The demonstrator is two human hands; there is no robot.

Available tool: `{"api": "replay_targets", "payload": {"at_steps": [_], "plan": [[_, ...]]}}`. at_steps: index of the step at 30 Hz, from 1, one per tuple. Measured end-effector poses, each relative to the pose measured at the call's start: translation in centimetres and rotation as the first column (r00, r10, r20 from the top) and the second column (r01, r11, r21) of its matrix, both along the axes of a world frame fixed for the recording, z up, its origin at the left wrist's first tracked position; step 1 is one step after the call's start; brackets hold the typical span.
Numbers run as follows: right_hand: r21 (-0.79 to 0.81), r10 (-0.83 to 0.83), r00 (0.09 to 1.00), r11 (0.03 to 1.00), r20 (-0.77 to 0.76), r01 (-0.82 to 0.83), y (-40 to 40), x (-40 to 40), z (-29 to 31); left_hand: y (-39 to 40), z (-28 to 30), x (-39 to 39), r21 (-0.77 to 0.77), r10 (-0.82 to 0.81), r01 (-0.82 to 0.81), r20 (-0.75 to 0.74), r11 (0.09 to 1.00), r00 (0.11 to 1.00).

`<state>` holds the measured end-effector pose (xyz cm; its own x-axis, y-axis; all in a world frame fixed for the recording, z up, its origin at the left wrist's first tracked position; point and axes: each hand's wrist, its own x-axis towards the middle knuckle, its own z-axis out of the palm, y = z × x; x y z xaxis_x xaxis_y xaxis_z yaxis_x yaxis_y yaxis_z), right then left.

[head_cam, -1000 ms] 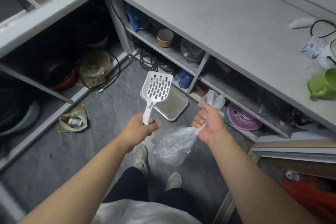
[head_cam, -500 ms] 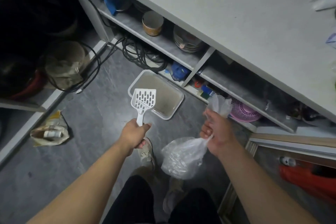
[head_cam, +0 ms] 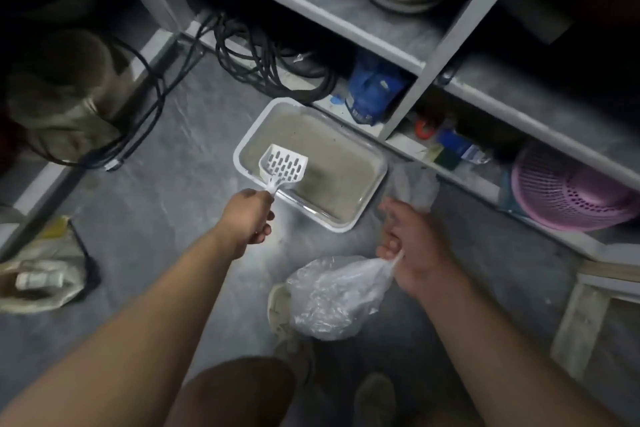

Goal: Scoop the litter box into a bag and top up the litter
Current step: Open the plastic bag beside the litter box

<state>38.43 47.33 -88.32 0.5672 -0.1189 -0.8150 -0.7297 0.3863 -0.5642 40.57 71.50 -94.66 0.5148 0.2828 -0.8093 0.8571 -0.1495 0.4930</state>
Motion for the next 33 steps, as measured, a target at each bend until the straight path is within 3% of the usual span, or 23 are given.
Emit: {"api": "replay_targets", "payload": {"at_steps": [6,13,27,33], "plan": [[0.002,0.012,0.998,1.000,0.065,-0.012,0.0,1.4,-11.8,1.0,-9.7,2.6,0.073,-0.077,0.072,0.079,0.995,0.994],[0.026,0.045,0.977,0.998,0.208,-0.051,0.3,2.7,-18.7,0.9,-16.5,5.2,0.160,-0.197,0.175,0.132,0.971,0.971],[0.086,0.105,0.932,0.986,0.346,-0.143,-2.1,3.7,-23.1,-2.4,-20.8,9.2,0.322,-0.427,0.415,-0.037,0.851,0.904],[0.115,0.074,0.935,0.986,0.346,-0.120,-2.6,3.9,-23.6,-3.5,-21.2,11.6,0.311,-0.432,0.412,-0.006,0.856,0.902]]}}
